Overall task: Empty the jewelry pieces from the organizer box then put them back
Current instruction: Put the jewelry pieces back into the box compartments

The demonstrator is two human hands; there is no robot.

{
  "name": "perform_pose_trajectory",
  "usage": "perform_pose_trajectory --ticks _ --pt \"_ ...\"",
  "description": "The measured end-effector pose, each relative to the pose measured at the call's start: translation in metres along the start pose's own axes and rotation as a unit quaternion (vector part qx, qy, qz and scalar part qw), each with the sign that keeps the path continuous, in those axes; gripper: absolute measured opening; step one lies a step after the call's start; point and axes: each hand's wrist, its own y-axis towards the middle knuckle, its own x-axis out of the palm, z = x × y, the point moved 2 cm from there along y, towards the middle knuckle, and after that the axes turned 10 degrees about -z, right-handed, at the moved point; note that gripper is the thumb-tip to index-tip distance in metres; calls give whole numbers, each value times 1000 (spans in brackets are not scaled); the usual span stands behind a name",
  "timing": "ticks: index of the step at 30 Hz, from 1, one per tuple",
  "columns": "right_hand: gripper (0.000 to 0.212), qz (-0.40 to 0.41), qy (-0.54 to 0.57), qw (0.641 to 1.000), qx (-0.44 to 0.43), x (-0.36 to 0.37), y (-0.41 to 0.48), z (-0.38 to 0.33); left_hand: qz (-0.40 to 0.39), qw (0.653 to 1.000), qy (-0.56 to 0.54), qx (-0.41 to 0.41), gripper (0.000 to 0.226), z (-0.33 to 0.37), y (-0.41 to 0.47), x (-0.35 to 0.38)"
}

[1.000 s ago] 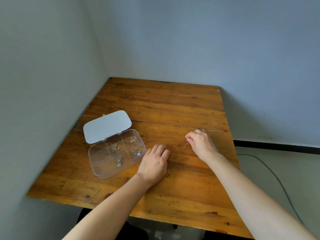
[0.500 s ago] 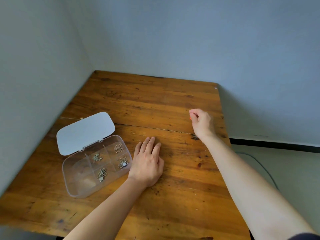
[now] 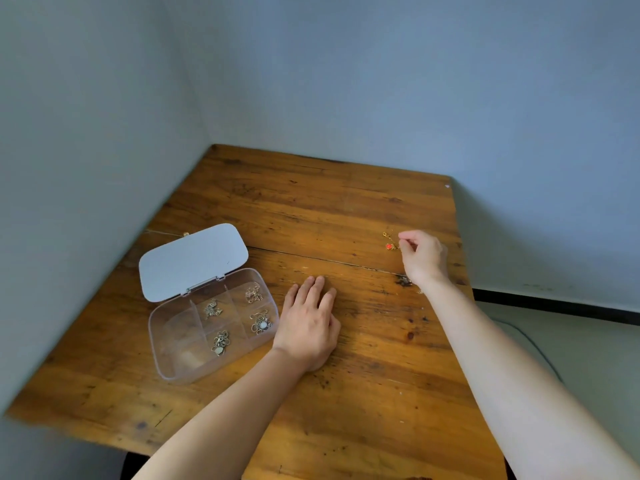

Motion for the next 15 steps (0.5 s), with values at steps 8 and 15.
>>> perform_pose_trajectory --ticks 8,15 --pt "26 -65 -8 997 -50 4 -52 -34 91 994 -45 42 44 -6 -26 -46" --pt "26 -159 -30 982 -95 60 -110 -76 182 972 -97 -111 42 -109 -66 -91"
